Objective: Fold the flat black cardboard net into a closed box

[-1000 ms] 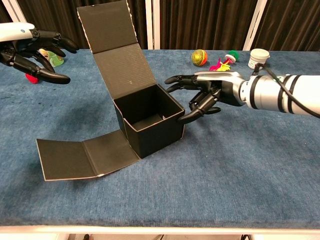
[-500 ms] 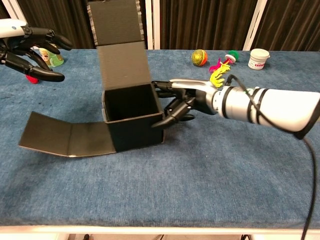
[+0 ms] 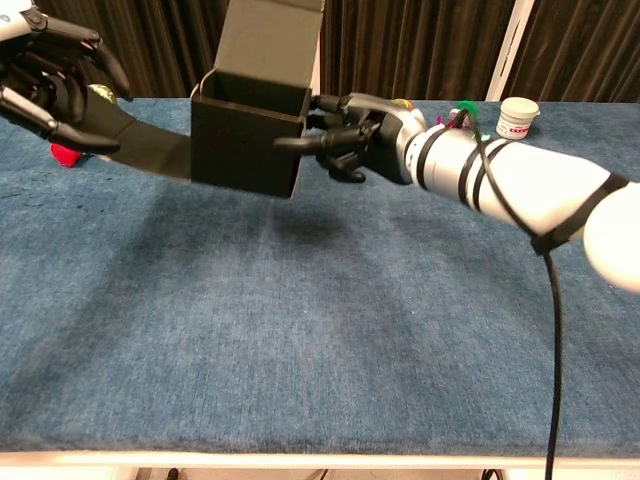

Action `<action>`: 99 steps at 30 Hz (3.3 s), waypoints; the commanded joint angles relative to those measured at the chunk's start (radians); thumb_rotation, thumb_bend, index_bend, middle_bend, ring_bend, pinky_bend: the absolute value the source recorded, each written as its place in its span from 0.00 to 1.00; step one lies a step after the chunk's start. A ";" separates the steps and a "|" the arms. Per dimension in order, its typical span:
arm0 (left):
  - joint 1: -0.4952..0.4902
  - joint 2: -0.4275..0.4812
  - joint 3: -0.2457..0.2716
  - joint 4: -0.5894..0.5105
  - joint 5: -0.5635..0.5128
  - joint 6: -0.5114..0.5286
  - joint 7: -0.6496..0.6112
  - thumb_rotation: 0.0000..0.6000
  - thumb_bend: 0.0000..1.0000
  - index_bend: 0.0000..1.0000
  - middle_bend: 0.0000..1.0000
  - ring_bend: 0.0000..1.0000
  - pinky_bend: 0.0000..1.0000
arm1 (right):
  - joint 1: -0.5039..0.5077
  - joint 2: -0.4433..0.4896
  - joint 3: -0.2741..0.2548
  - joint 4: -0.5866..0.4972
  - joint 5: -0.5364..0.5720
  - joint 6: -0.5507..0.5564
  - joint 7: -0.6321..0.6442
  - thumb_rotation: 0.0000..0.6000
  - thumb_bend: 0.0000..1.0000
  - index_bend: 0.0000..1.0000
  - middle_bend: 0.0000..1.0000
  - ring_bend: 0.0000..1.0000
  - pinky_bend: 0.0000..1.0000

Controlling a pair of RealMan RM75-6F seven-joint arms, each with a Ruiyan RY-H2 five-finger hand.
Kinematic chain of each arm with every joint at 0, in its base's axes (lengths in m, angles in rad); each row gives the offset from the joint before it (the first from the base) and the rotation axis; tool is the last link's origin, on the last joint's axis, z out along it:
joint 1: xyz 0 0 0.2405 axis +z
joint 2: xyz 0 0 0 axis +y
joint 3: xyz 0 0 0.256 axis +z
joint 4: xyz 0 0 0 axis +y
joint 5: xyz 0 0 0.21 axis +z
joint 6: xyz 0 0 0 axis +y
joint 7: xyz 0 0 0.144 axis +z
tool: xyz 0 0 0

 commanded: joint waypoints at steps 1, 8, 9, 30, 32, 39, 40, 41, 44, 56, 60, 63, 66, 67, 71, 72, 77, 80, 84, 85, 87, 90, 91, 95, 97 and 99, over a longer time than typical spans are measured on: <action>0.004 -0.025 0.036 0.057 0.093 0.044 0.021 1.00 0.00 0.53 0.48 0.70 0.96 | -0.010 0.037 0.030 -0.024 0.015 -0.022 0.038 1.00 0.44 0.54 0.50 0.83 1.00; 0.000 -0.046 0.096 0.109 0.148 0.007 0.016 1.00 0.01 0.56 0.51 0.73 0.97 | -0.044 0.109 0.049 -0.076 -0.023 -0.030 0.148 1.00 0.44 0.54 0.50 0.83 1.00; -0.003 -0.057 0.101 0.125 0.150 -0.002 0.022 1.00 0.01 0.55 0.51 0.73 0.97 | -0.050 0.122 0.046 -0.088 -0.036 -0.029 0.164 1.00 0.44 0.54 0.50 0.83 1.00; -0.092 -0.221 0.018 0.422 0.317 0.215 0.012 1.00 0.15 0.39 0.42 0.73 0.98 | -0.079 0.185 -0.070 -0.177 -0.157 0.006 0.173 1.00 0.44 0.53 0.50 0.82 1.00; -0.103 -0.229 0.019 0.427 0.332 0.224 0.003 1.00 0.15 0.40 0.43 0.73 0.98 | -0.075 0.178 -0.074 -0.171 -0.158 0.008 0.171 1.00 0.44 0.53 0.50 0.82 1.00; -0.142 -0.240 0.020 0.456 0.367 0.233 0.002 1.00 0.12 0.41 0.42 0.73 0.98 | -0.059 0.159 -0.088 -0.154 -0.164 0.007 0.149 1.00 0.44 0.53 0.50 0.82 1.00; -0.146 -0.239 0.022 0.457 0.369 0.230 -0.002 1.00 0.12 0.41 0.42 0.73 0.98 | -0.057 0.157 -0.090 -0.152 -0.164 0.005 0.146 1.00 0.44 0.53 0.50 0.82 1.00; -0.150 -0.239 0.024 0.458 0.372 0.229 -0.005 1.00 0.12 0.40 0.42 0.73 0.98 | -0.055 0.156 -0.091 -0.150 -0.164 0.004 0.143 1.00 0.44 0.53 0.50 0.82 1.00; -0.162 -0.237 0.033 0.470 0.382 0.222 -0.002 1.00 0.12 0.40 0.41 0.73 0.98 | -0.048 0.151 -0.097 -0.141 -0.162 -0.003 0.130 1.00 0.44 0.53 0.50 0.82 1.00; -0.180 -0.247 0.063 0.495 0.403 0.228 0.004 1.00 0.12 0.34 0.34 0.74 0.99 | -0.034 0.137 -0.104 -0.125 -0.147 -0.020 0.120 1.00 0.44 0.53 0.50 0.82 1.00; -0.183 -0.250 0.074 0.494 0.401 0.222 -0.007 1.00 0.12 0.34 0.34 0.74 0.99 | -0.033 0.130 -0.107 -0.112 -0.142 -0.022 0.107 1.00 0.43 0.53 0.50 0.82 1.00; -0.187 -0.255 0.080 0.501 0.405 0.223 -0.010 1.00 0.12 0.32 0.32 0.74 0.99 | -0.029 0.122 -0.113 -0.100 -0.143 -0.026 0.089 1.00 0.44 0.53 0.50 0.82 1.00; -0.190 -0.259 0.084 0.511 0.407 0.224 -0.009 1.00 0.12 0.27 0.29 0.74 0.99 | -0.026 0.117 -0.114 -0.095 -0.139 -0.032 0.082 1.00 0.44 0.53 0.50 0.82 1.00; -0.191 -0.260 0.086 0.515 0.406 0.222 -0.008 1.00 0.12 0.26 0.29 0.74 0.99 | -0.025 0.115 -0.114 -0.092 -0.139 -0.033 0.079 1.00 0.44 0.53 0.50 0.82 1.00; -0.195 -0.268 0.090 0.533 0.406 0.220 -0.007 1.00 0.12 0.26 0.26 0.74 0.99 | -0.022 0.110 -0.117 -0.086 -0.138 -0.038 0.071 1.00 0.44 0.53 0.50 0.82 1.00; -0.196 -0.270 0.092 0.539 0.407 0.221 -0.006 1.00 0.12 0.26 0.26 0.74 0.99 | -0.021 0.109 -0.117 -0.084 -0.138 -0.040 0.070 1.00 0.44 0.53 0.50 0.82 1.00; -0.198 -0.278 0.101 0.550 0.407 0.221 -0.020 1.00 0.12 0.26 0.26 0.74 0.99 | -0.020 0.103 -0.120 -0.077 -0.136 -0.045 0.066 1.00 0.44 0.53 0.50 0.82 1.00; -0.206 -0.283 0.117 0.563 0.419 0.207 -0.012 1.00 0.12 0.27 0.27 0.74 0.99 | -0.019 0.101 -0.122 -0.072 -0.135 -0.049 0.058 1.00 0.44 0.53 0.50 0.82 1.00; -0.217 -0.290 0.136 0.585 0.428 0.181 -0.008 1.00 0.12 0.30 0.28 0.74 0.99 | -0.014 0.096 -0.123 -0.062 -0.130 -0.057 0.037 1.00 0.44 0.53 0.50 0.82 1.00; -0.219 -0.292 0.141 0.590 0.430 0.176 -0.009 1.00 0.12 0.31 0.29 0.74 0.99 | -0.014 0.095 -0.122 -0.060 -0.127 -0.059 0.032 1.00 0.44 0.53 0.50 0.82 1.00; -0.221 -0.296 0.152 0.602 0.435 0.168 -0.008 1.00 0.12 0.32 0.29 0.74 0.99 | -0.012 0.093 -0.121 -0.056 -0.123 -0.062 0.020 1.00 0.44 0.53 0.50 0.82 1.00; -0.223 -0.306 0.173 0.621 0.440 0.148 -0.014 1.00 0.12 0.33 0.30 0.74 0.99 | -0.010 0.085 -0.121 -0.048 -0.116 -0.066 -0.002 1.00 0.44 0.53 0.50 0.82 1.00; -0.224 -0.311 0.181 0.631 0.443 0.140 -0.012 1.00 0.12 0.33 0.30 0.74 0.99 | -0.009 0.080 -0.122 -0.043 -0.114 -0.068 -0.011 1.00 0.44 0.53 0.50 0.82 1.00; -0.227 -0.327 0.203 0.662 0.452 0.124 -0.010 1.00 0.12 0.34 0.30 0.74 0.99 | -0.013 0.065 -0.130 -0.025 -0.115 -0.061 -0.044 1.00 0.44 0.53 0.49 0.82 1.00; -0.228 -0.330 0.212 0.669 0.454 0.113 -0.005 1.00 0.12 0.34 0.31 0.74 0.99 | -0.018 0.057 -0.137 -0.015 -0.122 -0.050 -0.062 1.00 0.44 0.53 0.49 0.82 1.00; -0.229 -0.328 0.219 0.667 0.453 0.103 0.000 1.00 0.12 0.35 0.31 0.74 0.99 | -0.024 0.048 -0.146 -0.003 -0.131 -0.036 -0.077 1.00 0.44 0.53 0.48 0.82 1.00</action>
